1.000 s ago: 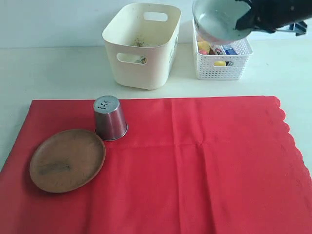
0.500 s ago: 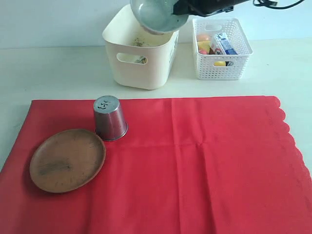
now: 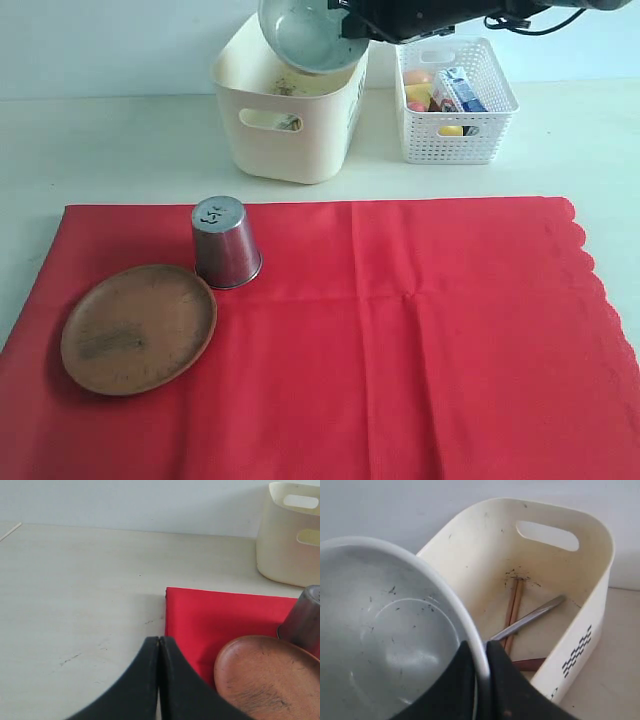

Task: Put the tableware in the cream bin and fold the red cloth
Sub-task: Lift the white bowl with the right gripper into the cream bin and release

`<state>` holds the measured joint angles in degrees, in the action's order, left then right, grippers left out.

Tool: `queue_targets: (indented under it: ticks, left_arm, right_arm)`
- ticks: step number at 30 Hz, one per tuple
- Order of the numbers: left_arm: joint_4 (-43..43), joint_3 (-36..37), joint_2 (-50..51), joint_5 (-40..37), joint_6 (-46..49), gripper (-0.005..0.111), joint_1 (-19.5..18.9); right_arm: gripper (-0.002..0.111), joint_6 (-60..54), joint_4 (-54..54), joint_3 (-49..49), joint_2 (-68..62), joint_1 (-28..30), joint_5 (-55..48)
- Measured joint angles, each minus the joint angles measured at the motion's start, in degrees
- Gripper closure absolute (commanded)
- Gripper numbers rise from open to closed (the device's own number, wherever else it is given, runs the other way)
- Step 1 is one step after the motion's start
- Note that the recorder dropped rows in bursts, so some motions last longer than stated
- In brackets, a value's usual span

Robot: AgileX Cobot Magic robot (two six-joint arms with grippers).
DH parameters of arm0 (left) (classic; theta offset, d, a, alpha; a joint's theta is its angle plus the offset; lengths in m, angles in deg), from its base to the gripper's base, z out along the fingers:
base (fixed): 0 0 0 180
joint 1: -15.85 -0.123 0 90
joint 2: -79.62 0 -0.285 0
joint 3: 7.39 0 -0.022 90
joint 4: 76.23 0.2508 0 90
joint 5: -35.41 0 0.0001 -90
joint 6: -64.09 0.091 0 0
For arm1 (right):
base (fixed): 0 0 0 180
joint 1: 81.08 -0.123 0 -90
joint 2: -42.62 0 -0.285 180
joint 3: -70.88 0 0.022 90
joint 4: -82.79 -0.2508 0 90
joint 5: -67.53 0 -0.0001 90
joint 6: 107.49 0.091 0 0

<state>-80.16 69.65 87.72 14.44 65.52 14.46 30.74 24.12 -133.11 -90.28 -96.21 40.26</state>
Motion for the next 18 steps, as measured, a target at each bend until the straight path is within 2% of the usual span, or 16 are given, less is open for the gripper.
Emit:
queue_targets:
  ticks: [7, 11, 18]
  left_arm:
    - [0.0, 0.0, 0.0, 0.0, 0.0, 0.105, 0.0]
    - [0.0, 0.0, 0.0, 0.0, 0.0, 0.105, 0.0]
    - [0.0, 0.0, 0.0, 0.0, 0.0, 0.105, 0.0]
  right_arm:
    - [0.106, 0.0, 0.0, 0.0, 0.0, 0.0, 0.8]
    - [0.092, 0.0, 0.0, 0.0, 0.0, 0.0, 0.9]
    - [0.06, 0.0, -0.2, 0.0, 0.0, 0.0, 0.9]
